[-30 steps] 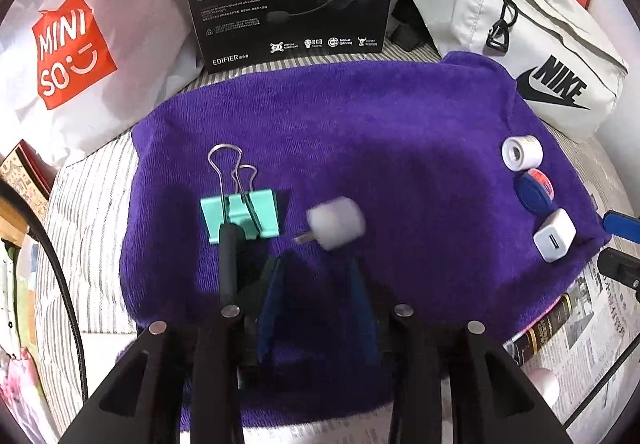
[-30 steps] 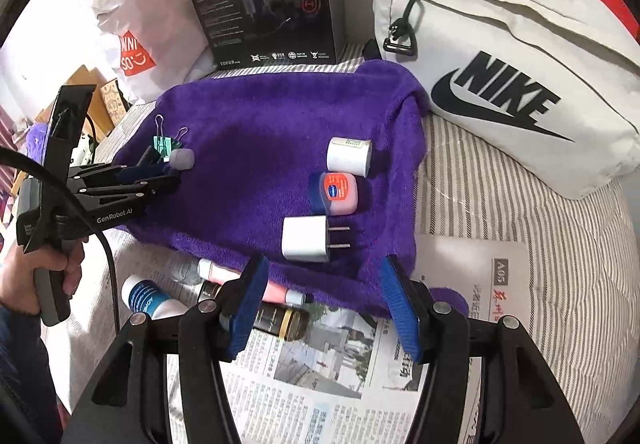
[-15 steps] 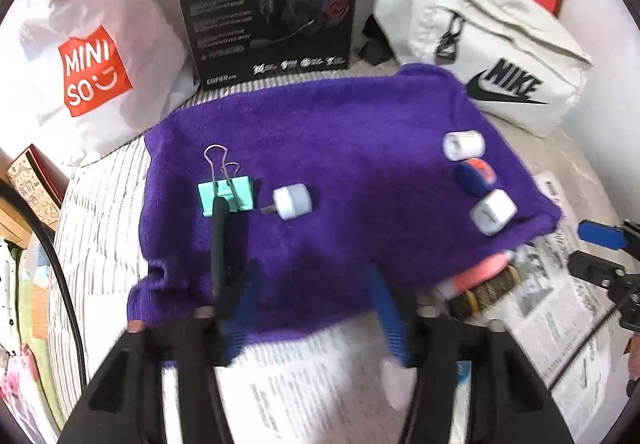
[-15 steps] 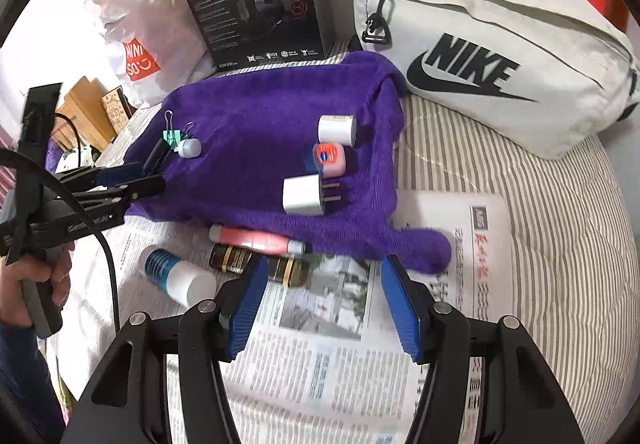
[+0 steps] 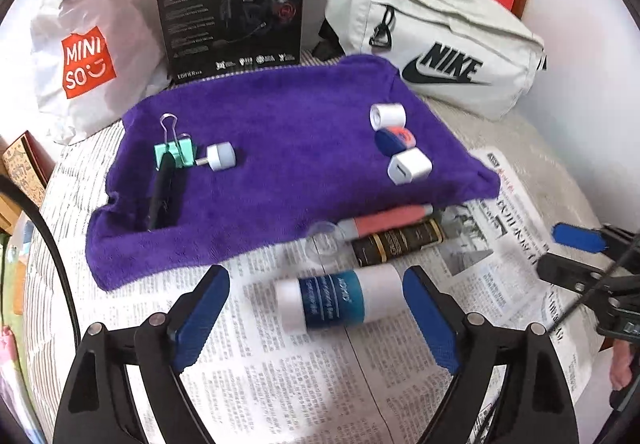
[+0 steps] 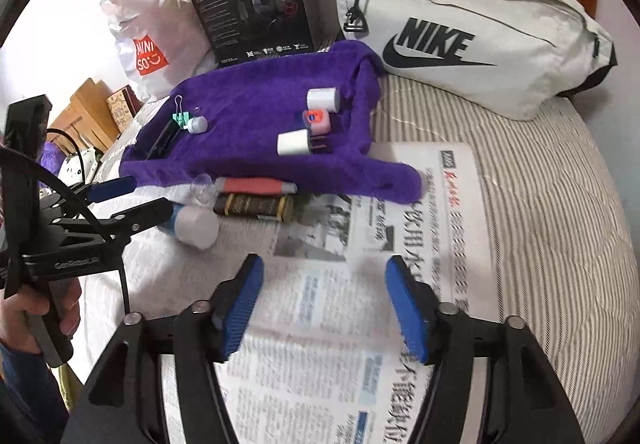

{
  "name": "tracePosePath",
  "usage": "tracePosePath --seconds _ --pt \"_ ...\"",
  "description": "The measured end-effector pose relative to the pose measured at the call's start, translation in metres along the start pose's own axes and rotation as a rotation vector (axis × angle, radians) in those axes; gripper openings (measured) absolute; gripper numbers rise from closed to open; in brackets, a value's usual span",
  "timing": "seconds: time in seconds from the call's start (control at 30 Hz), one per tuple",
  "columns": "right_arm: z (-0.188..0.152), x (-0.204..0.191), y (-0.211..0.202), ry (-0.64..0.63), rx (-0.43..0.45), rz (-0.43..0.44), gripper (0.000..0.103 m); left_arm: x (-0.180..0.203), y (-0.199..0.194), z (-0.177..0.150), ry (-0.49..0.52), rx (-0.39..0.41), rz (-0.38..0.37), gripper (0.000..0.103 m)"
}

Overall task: Organize rigid objects
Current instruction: 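Grasp the blue-and-white ADMD bottle with the left tool while the right tool withdraws, then lift the ADMD bottle with the left tool while the right tool approaches the Grand Reserve bottle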

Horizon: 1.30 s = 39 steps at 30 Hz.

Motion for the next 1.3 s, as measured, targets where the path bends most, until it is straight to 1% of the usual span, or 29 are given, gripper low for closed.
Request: tracePosePath --seconds 0.27,0.33,0.4,0.63,0.77,0.9,1.03,1.1,1.13,1.3 --pt "-0.024 0.015 -0.002 0.019 0.003 -0.006 0.066 0.004 0.02 -0.008 -0.026 -0.017 -0.006 0.088" --pt "-0.028 0.017 -0.001 0.018 0.008 -0.012 0.066 0.004 0.023 -0.009 -0.024 -0.013 0.005 0.088" --pt "-0.032 0.019 0.001 0.029 0.006 -0.013 0.066 0.005 0.027 -0.01 -0.018 -0.015 0.025 0.088" --pt "-0.043 0.022 0.008 0.058 -0.017 -0.015 0.066 0.009 0.034 -0.014 0.022 -0.024 0.048 0.088" --pt "-0.045 0.02 0.006 0.06 -0.018 -0.014 0.066 0.007 0.033 -0.014 0.011 -0.012 0.034 0.088" --pt "-0.047 0.018 0.004 0.062 -0.019 -0.007 0.066 0.001 0.03 -0.014 -0.028 0.008 -0.009 0.087" --pt "-0.049 0.016 0.005 0.067 -0.027 -0.005 0.066 0.0 0.028 -0.015 -0.032 0.019 -0.032 0.087" --pt "-0.05 0.014 0.005 0.062 -0.032 -0.007 0.066 0.0 0.029 -0.015 -0.03 0.017 -0.037 0.083" --pt "-0.051 0.013 0.005 0.057 -0.034 -0.008 0.066 0.001 0.029 -0.015 -0.03 0.015 -0.039 0.079" --pt "-0.051 0.009 0.006 0.053 -0.038 -0.009 0.066 0.002 0.029 -0.014 -0.022 0.014 -0.04 0.079"
Point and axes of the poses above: each gripper's, at about its wrist camera, not at the fingertips, and y roughly the way its jaws point, x to its right, z to its top, the point moved 3 cm from there along y, roughly the way its jaws point, and after that the axes turned 8 degrees about -z, right-handed, at the moved point
